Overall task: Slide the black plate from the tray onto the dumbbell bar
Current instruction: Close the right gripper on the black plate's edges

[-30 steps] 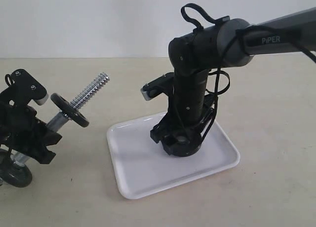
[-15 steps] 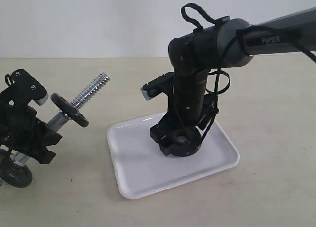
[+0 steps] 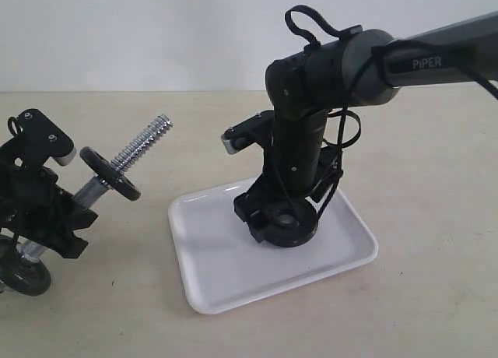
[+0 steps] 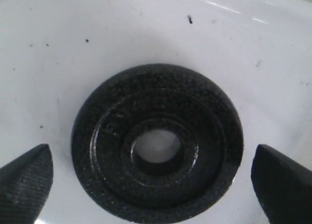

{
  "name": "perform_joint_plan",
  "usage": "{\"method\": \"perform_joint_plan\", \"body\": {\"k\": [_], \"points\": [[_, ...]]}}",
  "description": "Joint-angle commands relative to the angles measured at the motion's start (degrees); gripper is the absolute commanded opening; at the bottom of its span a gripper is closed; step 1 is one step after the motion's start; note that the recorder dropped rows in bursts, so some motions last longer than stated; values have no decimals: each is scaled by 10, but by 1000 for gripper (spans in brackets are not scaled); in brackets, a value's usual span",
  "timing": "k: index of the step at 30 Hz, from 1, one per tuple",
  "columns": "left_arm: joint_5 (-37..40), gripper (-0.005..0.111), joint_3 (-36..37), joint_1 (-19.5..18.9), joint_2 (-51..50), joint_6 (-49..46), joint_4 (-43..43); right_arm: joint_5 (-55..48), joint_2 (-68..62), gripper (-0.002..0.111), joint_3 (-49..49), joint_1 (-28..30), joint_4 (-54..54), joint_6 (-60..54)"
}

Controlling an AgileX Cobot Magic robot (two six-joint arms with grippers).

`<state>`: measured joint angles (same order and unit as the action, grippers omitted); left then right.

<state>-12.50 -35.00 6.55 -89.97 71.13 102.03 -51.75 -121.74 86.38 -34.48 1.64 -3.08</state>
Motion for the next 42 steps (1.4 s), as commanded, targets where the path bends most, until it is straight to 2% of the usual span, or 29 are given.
{"method": "perform_joint_plan", "body": {"k": [1,20,22,25,31,36,38,42], "points": [[-8,4,-23,0,33,5,-21,-3,-10,105,4,2,7,2],[-7,4,-24,0,33,3,-21,-17,-60,105,4,2,10,2],[-7,4,-24,0,33,3,-21,-16,-64,102,4,2,10,2],[-7,4,-24,0,33,3,-21,-11,-71,89,4,2,8,2],[-7,4,-24,0,33,3,-21,1,-78,39,4,2,-5,31],[-7,4,-24,0,33,3,-21,4,-78,9,4,2,-7,31],[-7,4,-24,0,33,3,-21,7,-78,0,4,2,-7,31],[-7,4,-24,0,33,3,-21,12,-78,0,4,2,-1,31]]}}
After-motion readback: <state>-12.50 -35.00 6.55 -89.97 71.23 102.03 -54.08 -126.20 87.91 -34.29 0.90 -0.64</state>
